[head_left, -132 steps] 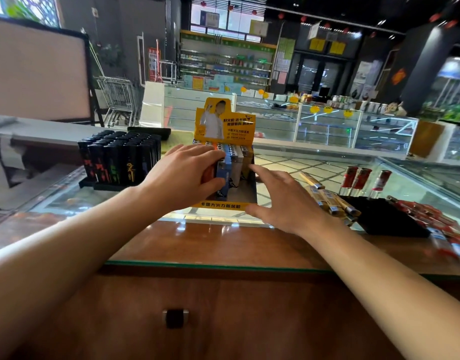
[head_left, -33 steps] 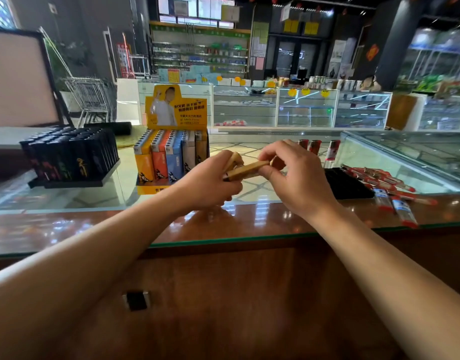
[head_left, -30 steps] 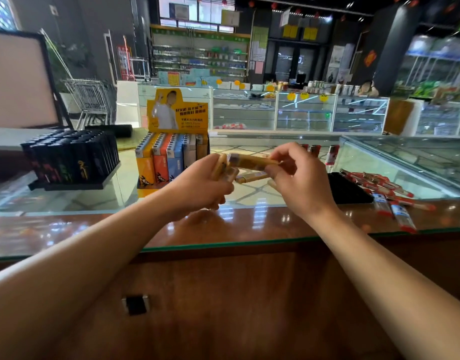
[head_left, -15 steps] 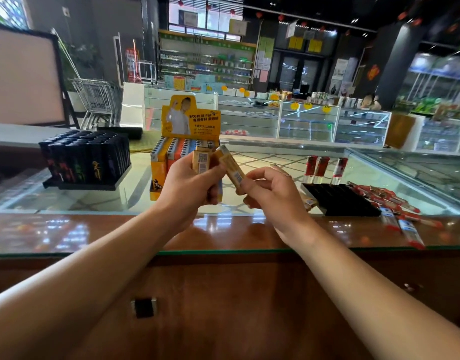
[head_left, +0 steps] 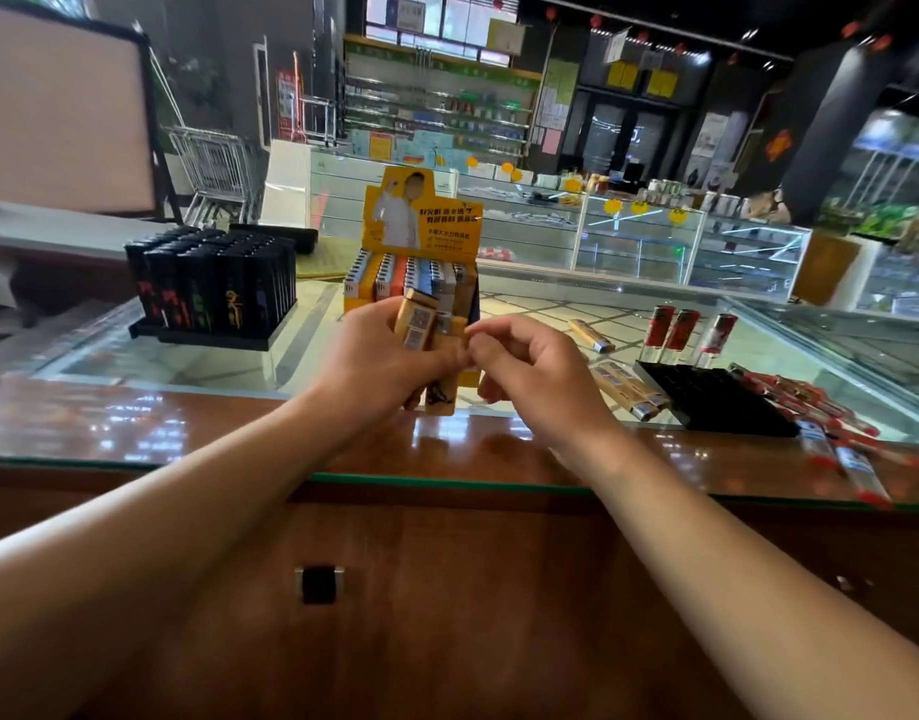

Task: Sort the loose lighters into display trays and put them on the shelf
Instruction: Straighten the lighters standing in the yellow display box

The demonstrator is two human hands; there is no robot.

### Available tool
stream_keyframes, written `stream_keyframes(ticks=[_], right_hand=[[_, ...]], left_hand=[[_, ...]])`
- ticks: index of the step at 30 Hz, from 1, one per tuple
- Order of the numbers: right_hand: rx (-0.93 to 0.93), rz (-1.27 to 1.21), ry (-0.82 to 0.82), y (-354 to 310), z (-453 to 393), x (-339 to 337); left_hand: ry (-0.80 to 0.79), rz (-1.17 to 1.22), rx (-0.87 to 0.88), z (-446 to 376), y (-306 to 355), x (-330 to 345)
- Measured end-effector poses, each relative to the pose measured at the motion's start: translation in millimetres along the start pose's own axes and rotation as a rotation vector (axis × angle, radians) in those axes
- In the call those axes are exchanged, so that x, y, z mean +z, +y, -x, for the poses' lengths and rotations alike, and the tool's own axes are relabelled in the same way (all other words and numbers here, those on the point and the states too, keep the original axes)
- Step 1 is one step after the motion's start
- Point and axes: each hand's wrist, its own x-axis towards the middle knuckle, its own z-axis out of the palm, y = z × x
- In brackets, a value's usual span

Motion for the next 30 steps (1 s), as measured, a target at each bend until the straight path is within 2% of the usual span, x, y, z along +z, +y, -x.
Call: stream_keyframes(ticks=[2, 6, 10, 15, 20, 23, 30], right_hand=[[-0.019, -0.045, 0.021, -1, -1, 3], [-0.085, 0.036, 0.029, 1, -4, 5], [-0.095, 0.073, 0.112, 5, -8, -2], [-0.044, 0.032, 0.282, 11, -23, -13], [-0.097, 0.169, 0.401, 19, -41, -12], [-0.126, 0.222, 0.393, 20, -50, -11], [-0.195, 0.378, 0.394, 22, -65, -12]], left_hand=[[-0.023, -0.034, 0.026, 2, 0, 1], [-0.059, -0.140, 0.053, 2, 0, -1], [-0.065, -0.017, -0.067, 0, 0, -3], [-0.073, 0.377, -0.408, -7, -1, -16], [-0.187, 0.463, -0.468, -11, -2, -23], [-0.186, 0.454, -0.439, -12, -4, -22], [-0.175, 0.195, -0.184, -19, 0, -20]])
